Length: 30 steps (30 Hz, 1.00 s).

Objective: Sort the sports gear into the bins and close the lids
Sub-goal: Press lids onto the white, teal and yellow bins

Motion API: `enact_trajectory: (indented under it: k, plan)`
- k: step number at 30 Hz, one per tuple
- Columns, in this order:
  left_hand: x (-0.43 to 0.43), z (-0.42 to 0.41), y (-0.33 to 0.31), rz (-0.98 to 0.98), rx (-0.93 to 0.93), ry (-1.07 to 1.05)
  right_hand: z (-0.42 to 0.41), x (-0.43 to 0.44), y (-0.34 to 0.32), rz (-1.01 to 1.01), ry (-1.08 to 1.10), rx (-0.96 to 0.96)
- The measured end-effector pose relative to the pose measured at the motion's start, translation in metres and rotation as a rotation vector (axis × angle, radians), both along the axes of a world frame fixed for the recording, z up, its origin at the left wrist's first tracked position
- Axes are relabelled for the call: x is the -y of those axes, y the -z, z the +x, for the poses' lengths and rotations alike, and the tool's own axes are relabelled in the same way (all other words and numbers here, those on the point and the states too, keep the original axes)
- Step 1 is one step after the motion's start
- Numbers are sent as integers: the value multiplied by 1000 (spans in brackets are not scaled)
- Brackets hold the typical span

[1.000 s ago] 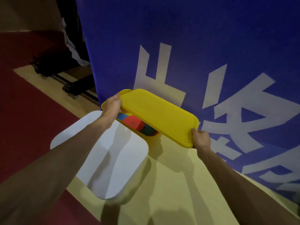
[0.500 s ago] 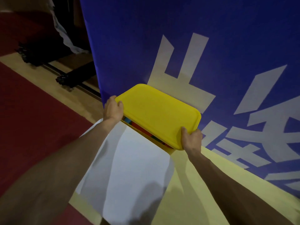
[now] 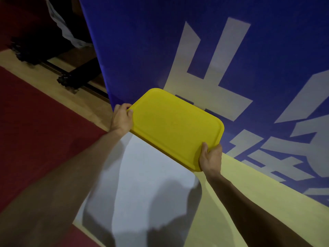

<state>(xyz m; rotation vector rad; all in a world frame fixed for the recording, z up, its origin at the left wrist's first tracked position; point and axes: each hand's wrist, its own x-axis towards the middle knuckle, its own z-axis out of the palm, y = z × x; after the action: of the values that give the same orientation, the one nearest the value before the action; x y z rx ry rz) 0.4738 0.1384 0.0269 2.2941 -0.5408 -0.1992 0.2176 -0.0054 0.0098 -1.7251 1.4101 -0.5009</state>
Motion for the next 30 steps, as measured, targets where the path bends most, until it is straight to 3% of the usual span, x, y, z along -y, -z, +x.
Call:
enact_trajectory:
  k: [4, 11, 19, 30]
  plan:
    - [-2, -5, -3, 100, -7, -23, 0, -1, -3, 20, 6, 33]
    - [-10, -8, -4, 102, 15, -41, 1, -3, -3, 55, 50, 62]
    - [0, -6, -7, 197, 13, -20, 5, 8, -7, 34, 28, -30]
    - [9, 2, -4, 169, -91, -117, 8, 4, 3, -32, 76, 8]
